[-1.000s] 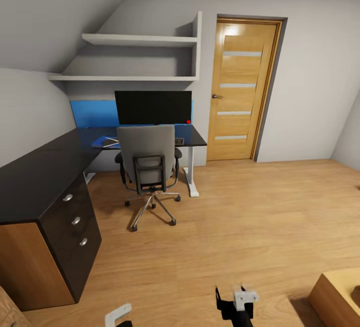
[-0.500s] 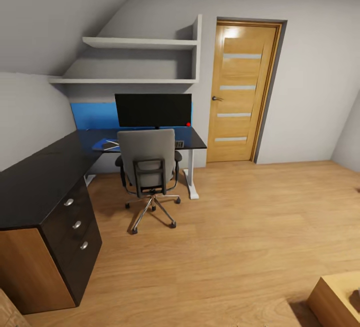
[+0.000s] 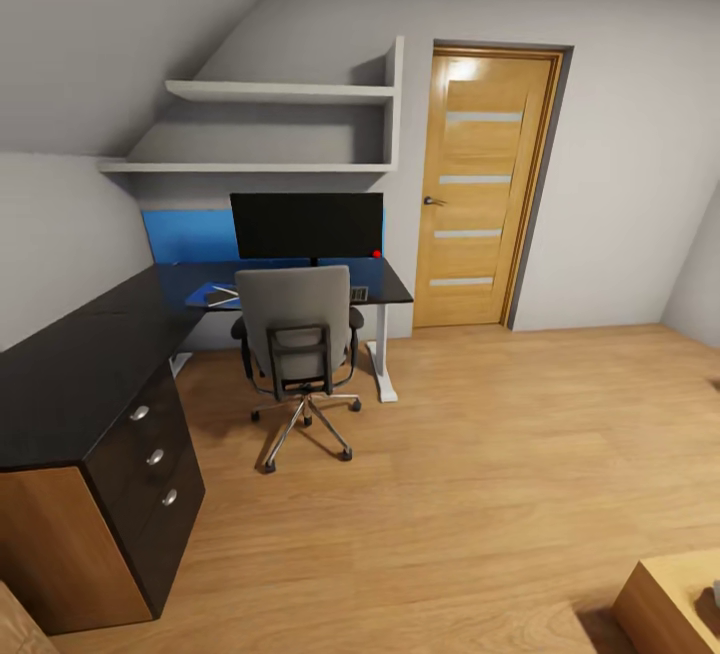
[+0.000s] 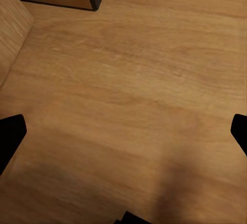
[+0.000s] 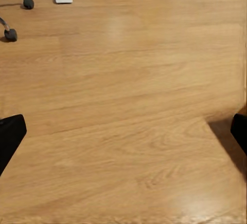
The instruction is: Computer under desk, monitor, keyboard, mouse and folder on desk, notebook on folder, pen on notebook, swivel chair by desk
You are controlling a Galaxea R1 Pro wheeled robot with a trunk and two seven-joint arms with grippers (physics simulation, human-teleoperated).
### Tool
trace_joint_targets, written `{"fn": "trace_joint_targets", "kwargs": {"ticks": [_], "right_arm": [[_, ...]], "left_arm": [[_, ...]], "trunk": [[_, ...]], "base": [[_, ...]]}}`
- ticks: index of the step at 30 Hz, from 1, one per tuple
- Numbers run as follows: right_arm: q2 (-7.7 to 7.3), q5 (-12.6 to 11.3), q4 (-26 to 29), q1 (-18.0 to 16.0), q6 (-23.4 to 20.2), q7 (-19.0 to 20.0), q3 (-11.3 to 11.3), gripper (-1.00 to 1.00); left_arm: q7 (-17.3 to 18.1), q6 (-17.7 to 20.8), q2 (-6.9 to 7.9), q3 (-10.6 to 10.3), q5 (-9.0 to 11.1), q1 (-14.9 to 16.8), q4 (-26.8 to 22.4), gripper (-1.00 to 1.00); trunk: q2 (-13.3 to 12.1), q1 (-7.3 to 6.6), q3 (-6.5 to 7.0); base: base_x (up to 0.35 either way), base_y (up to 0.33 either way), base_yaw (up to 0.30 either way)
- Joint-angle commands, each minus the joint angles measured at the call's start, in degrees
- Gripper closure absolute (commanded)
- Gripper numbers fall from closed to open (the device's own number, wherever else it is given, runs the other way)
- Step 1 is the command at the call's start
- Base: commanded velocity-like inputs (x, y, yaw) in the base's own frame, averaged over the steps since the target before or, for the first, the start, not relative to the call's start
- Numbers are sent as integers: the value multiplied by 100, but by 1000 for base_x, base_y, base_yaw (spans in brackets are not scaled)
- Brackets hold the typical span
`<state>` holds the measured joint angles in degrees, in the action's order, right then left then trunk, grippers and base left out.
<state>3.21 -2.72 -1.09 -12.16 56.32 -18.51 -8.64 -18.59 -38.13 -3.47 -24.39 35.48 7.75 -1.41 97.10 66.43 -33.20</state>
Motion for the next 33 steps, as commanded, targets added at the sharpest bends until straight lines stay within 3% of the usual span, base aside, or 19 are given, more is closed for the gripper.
{"fn": "trace_joint_targets", "kwargs": {"ticks": [1,6,12,33], "right_arm": [[-13,-18,-10,-6,-80,-24,-60,-100],[-62,-20,-12,-6,-538,-18,-67,-100],[-44,-26,-12,-6,-732,-14,-65,-100],[-65,-27,-14,-6,-789,-13,-59,-100]], "left_arm": [[-52,-8,-2,-48,3,2,0,-100],[-57,-80,-11,-48,-11,-5,0,-100],[-63,-414,-19,-48,-14,-140,0,-100],[-58,-472,-26,-57,-22,-222,0,-100]], "trunk": [[-39,-23,13],[-239,-133,103],[-480,-265,210],[-1322,-726,587]], "base": [[0,0,0],[0,0,0],[0,0,0],[0,0,0]]}}
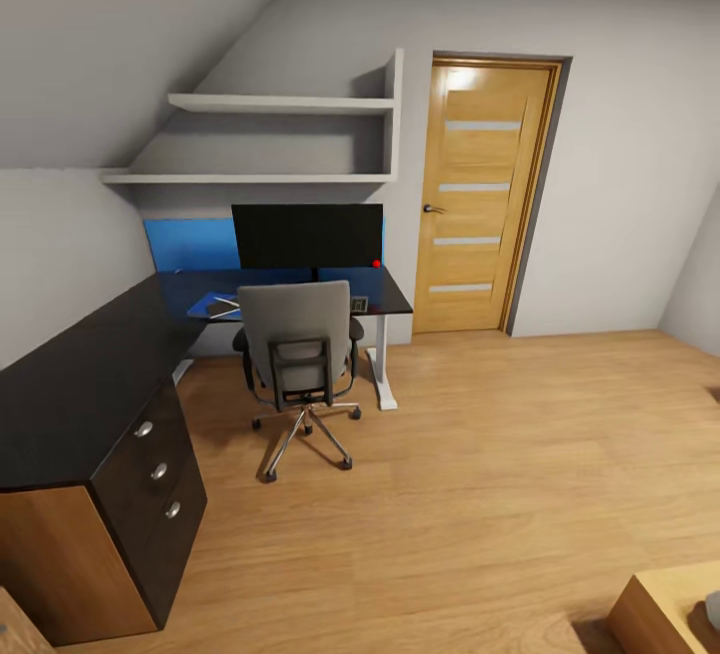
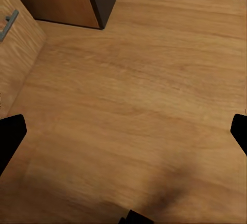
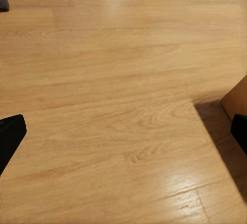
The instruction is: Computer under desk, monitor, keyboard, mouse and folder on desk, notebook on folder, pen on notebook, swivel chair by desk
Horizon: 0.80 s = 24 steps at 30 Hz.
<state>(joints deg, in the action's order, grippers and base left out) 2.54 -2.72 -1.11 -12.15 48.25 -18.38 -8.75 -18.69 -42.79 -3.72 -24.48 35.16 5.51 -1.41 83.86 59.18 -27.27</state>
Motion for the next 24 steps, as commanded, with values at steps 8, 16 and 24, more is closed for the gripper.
{"fn": "trace_joint_targets", "kwargs": {"ticks": [8,16,24], "right_arm": [[1,-27,-12,-6,17,-26,-48,-100],[1,-27,-12,-6,17,-26,-48,-100],[1,-27,-12,-6,17,-26,-48,-100]], "left_arm": [[-54,15,26,-99,-115,3,0,-100],[-78,16,29,-94,-116,3,0,-100],[-52,77,22,-100,-123,3,0,-100]], "trunk": [[-199,-111,84],[-199,-111,84],[-199,-111,84]], "base": [[0,0,0],[0,0,0],[0,0,0]]}}
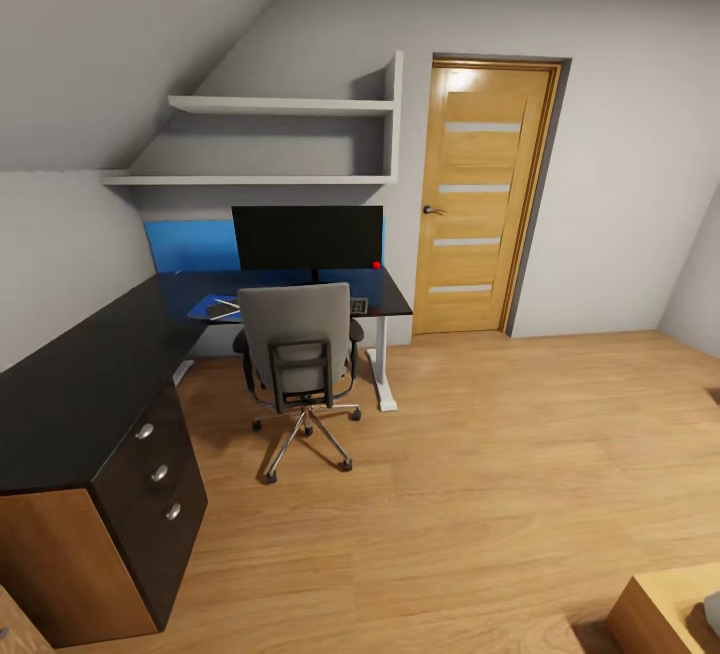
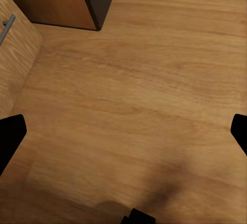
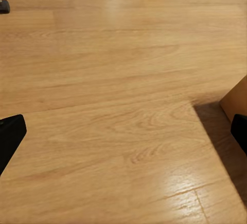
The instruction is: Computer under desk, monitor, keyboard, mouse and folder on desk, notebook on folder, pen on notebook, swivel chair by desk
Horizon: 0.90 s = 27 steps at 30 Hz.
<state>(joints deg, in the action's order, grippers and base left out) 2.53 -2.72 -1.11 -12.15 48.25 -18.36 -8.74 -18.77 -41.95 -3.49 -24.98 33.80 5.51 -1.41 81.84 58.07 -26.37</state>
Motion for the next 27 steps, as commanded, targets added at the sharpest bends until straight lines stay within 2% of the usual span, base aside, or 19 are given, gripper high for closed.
{"fn": "trace_joint_targets", "kwargs": {"ticks": [1,20,27], "right_arm": [[2,-27,-12,-6,18,-27,-49,-100],[2,-27,-12,-6,18,-27,-49,-100],[2,-27,-12,-6,18,-27,-49,-100]], "left_arm": [[-45,0,-1,-50,13,3,0,-100],[-53,12,-33,-52,7,3,-15,-100],[-52,12,4,-42,12,3,-17,-100]], "trunk": [[3,0,-6],[3,0,-6],[3,0,-6]], "base": [[0,0,0],[0,0,0],[0,0,0]]}}
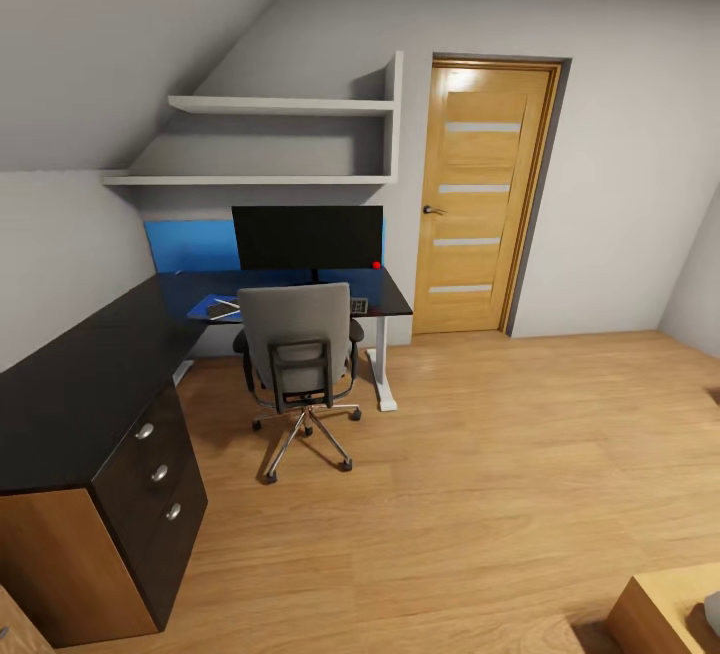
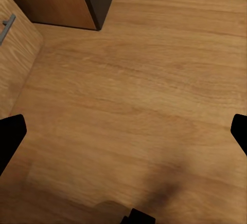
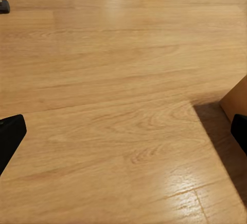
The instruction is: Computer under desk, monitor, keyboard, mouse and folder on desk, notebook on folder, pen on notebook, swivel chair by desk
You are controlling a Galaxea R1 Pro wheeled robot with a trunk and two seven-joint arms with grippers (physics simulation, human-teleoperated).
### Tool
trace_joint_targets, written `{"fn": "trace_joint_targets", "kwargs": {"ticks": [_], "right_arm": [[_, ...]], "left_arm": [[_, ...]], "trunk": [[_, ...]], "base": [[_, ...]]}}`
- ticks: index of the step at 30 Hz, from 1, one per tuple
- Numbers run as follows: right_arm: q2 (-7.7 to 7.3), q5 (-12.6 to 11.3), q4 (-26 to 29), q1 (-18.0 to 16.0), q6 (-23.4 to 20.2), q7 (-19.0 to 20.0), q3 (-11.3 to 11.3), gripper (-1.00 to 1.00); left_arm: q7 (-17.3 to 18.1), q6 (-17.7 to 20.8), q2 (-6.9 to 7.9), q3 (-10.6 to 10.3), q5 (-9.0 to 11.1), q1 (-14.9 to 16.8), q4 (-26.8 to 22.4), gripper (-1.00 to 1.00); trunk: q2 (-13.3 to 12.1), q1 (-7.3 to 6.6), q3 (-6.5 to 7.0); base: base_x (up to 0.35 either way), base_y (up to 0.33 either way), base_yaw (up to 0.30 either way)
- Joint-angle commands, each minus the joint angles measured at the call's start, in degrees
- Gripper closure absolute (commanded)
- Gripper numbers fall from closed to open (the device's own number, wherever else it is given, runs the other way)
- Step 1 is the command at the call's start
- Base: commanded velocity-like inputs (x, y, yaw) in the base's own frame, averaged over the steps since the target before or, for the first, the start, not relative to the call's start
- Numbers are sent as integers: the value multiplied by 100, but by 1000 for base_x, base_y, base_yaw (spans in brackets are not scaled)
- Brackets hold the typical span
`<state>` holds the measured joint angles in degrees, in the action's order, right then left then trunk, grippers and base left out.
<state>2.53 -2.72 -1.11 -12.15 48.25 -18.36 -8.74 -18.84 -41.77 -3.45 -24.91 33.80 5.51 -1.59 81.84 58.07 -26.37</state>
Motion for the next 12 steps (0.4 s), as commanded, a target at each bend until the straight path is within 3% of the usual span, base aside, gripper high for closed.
{"fn": "trace_joint_targets", "kwargs": {"ticks": [1,12], "right_arm": [[2,-27,-12,-6,18,-27,-49,-100],[2,-27,-12,-6,18,-27,-49,-100]], "left_arm": [[-45,-7,-1,-49,13,3,0,-100],[-41,-7,-2,-57,8,3,0,-100]], "trunk": [[3,0,-6],[3,0,-6]], "base": [[0,0,0],[0,0,0]]}}
